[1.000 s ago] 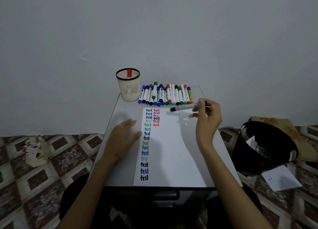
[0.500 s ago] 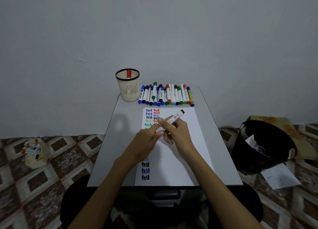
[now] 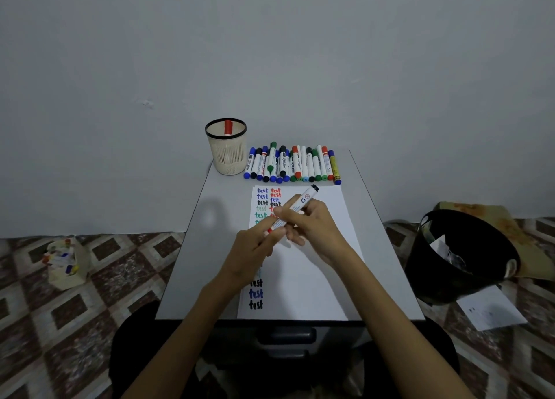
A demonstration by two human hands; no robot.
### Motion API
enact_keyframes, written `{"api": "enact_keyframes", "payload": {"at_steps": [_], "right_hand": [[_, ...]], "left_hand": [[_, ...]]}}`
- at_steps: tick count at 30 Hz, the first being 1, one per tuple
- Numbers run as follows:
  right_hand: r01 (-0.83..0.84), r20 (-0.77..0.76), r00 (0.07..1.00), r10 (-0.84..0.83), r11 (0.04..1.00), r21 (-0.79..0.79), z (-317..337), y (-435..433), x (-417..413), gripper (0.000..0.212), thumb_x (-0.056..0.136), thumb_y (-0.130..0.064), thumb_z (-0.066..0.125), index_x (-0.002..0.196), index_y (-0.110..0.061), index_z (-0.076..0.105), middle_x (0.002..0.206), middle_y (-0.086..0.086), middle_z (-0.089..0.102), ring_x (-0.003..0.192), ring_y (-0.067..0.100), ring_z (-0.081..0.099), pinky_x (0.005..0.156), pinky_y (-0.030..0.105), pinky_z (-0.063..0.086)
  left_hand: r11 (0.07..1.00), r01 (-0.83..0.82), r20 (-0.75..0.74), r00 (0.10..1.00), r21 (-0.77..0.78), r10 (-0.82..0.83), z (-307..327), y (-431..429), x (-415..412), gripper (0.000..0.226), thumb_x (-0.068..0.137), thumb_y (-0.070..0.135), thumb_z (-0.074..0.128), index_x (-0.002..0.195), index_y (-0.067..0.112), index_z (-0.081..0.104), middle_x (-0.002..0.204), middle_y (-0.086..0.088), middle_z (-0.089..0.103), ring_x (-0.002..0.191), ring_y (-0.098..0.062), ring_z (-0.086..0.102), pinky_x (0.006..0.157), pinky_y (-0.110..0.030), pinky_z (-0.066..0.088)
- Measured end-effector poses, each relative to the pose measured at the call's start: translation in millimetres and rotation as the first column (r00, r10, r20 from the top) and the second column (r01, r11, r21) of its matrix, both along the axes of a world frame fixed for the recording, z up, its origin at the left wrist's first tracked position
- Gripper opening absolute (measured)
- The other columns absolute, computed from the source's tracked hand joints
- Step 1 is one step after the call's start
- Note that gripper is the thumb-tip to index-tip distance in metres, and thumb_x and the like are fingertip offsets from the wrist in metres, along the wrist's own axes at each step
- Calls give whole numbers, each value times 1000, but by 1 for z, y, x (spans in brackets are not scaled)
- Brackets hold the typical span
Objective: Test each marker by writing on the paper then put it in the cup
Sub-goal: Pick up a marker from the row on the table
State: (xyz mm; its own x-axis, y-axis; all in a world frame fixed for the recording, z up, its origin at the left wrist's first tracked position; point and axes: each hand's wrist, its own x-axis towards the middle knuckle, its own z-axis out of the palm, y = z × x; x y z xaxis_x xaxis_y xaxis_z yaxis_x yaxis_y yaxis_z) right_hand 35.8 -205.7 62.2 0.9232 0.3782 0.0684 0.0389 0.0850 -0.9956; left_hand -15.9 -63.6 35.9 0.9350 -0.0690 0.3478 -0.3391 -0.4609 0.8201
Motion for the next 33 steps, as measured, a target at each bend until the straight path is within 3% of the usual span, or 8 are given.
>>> {"api": "enact_keyframes", "payload": {"at_steps": [2, 5, 7, 9, 12, 23, 28, 33], "right_hand": [[41, -4, 999, -41, 999, 27, 2, 3, 4, 20, 87, -16, 70, 80, 2, 65, 70, 29, 60, 44, 19, 45, 41, 19, 38], [202, -62, 979, -192, 952, 232, 3, 4, 16, 13, 89, -11, 66, 80, -4, 59, 63, 8, 62, 43, 14, 50, 40, 20, 42], [281, -138, 959, -248, 902, 329, 0, 5, 25, 10, 91, -10, 63, 84, -7, 56, 72, 9, 67, 56, 19, 64, 47, 23, 52], [286, -183, 954, -235, 898, 334, -7, 8, 32, 6, 92, -11, 62, 92, -7, 58, 87, 13, 72, 76, 26, 72, 57, 30, 59], [232, -183, 965, -187, 934, 272, -20, 17, 35, 10, 86, -4, 68, 93, -2, 61, 98, 20, 72, 90, 33, 71, 68, 40, 62], [219, -86, 974, -211, 972, 91, -27, 39, 60, 25, 82, 5, 69, 71, -8, 50, 56, 5, 59, 43, 18, 54, 45, 27, 47], [268, -51, 963, -266, 963, 37, -40, 41, 63, 30, 82, 7, 63, 66, -10, 45, 57, 9, 55, 42, 19, 48, 43, 25, 43], [277, 1, 961, -277, 960, -31, -44, 41, 66, 33, 79, 11, 61, 64, -12, 43, 51, -2, 51, 43, 11, 50, 47, 27, 45]], "left_hand": [[994, -42, 25, 999, 101, 39, -1, 7, 3, 30, 87, 56, 35, 99, 34, 52, 59, 5, 54, 51, -8, 52, 49, -19, 43], [954, -167, 63, 986, 248, 156, 1, 26, 11, 45, 86, 59, 30, 113, 32, 51, 66, 9, 53, 58, -6, 53, 51, -20, 43], [917, -212, 95, 977, 337, 190, -6, 43, 16, 48, 84, 53, 29, 115, 26, 55, 86, 12, 57, 81, -8, 54, 71, -30, 47], [847, -203, 95, 979, 492, 179, -19, 56, 19, 52, 82, 51, 29, 118, 24, 55, 112, 6, 56, 104, -13, 47, 90, -36, 38], [785, -177, 97, 984, 594, 148, -34, 62, 15, 54, 83, 55, 26, 121, 28, 53, 127, 8, 49, 119, -11, 38, 92, -28, 22], [769, -196, 135, 981, 609, 143, -40, 61, 15, 48, 88, 51, 28, 119, 26, 54, 127, 7, 51, 118, -12, 43, 90, -31, 24], [770, -205, 138, 979, 604, 153, -41, 61, 15, 48, 87, 51, 28, 119, 26, 55, 126, 7, 51, 117, -11, 43, 90, -29, 23], [777, -211, 138, 977, 594, 160, -40, 61, 15, 49, 87, 51, 29, 120, 25, 55, 126, 6, 51, 117, -12, 44, 91, -30, 24]]}}
